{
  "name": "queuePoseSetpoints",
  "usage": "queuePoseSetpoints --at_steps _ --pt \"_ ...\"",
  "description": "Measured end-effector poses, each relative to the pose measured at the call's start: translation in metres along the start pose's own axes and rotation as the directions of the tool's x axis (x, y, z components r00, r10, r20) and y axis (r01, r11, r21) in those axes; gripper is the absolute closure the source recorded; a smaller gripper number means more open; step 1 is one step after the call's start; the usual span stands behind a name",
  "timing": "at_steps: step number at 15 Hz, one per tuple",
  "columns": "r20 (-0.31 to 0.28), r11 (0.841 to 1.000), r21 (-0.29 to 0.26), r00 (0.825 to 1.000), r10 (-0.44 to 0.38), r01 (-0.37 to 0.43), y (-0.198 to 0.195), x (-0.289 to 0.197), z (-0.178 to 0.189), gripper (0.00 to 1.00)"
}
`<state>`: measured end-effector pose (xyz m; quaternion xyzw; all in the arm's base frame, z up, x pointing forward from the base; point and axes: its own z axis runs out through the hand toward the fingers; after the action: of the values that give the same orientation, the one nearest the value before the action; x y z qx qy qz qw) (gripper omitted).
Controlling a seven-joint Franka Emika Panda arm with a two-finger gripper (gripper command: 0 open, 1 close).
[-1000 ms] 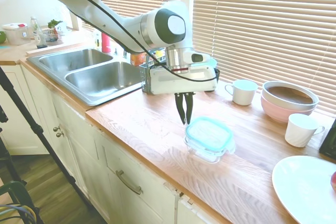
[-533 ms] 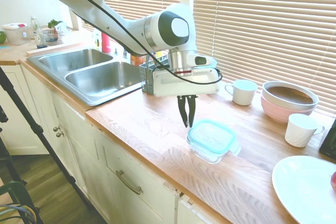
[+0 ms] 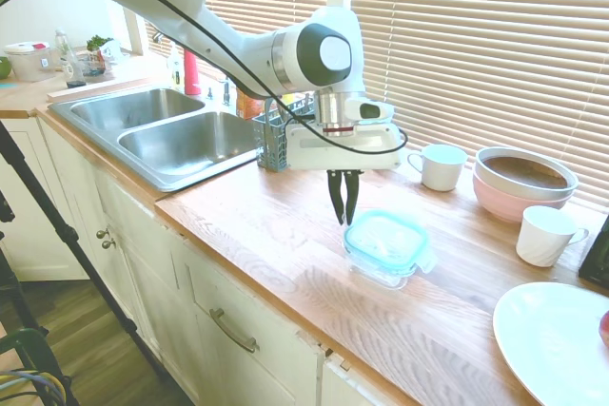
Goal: Cover the lid of the food container
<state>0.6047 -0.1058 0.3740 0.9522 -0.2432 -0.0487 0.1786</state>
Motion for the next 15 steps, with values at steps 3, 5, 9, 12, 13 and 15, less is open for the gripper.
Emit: queuePoseSetpoints --at_steps 3,5,9,12,13,15 --pt "-0.003 1.0 -0.009 1.0 -0.002 0.002 0.0013 0.001 0.0013 1.0" --pt "-0.004 1.0 -0.018 1.0 -0.005 0.005 0.0027 0.0015 0.0016 1.0" --pt "-0.005 1.0 -0.021 1.0 -0.003 0.003 0.0044 0.0021 0.0023 1.0" --pt "-0.005 1.0 -0.021 1.0 -0.001 0.001 0.0054 0.0028 0.002 1.0" --pt "-0.005 1.0 -0.021 1.0 0.0 0.0 0.0061 0.0031 0.0022 1.0" --pt "-0.004 1.0 -0.022 1.0 0.005 -0.005 0.0088 0.0041 0.0031 1.0"
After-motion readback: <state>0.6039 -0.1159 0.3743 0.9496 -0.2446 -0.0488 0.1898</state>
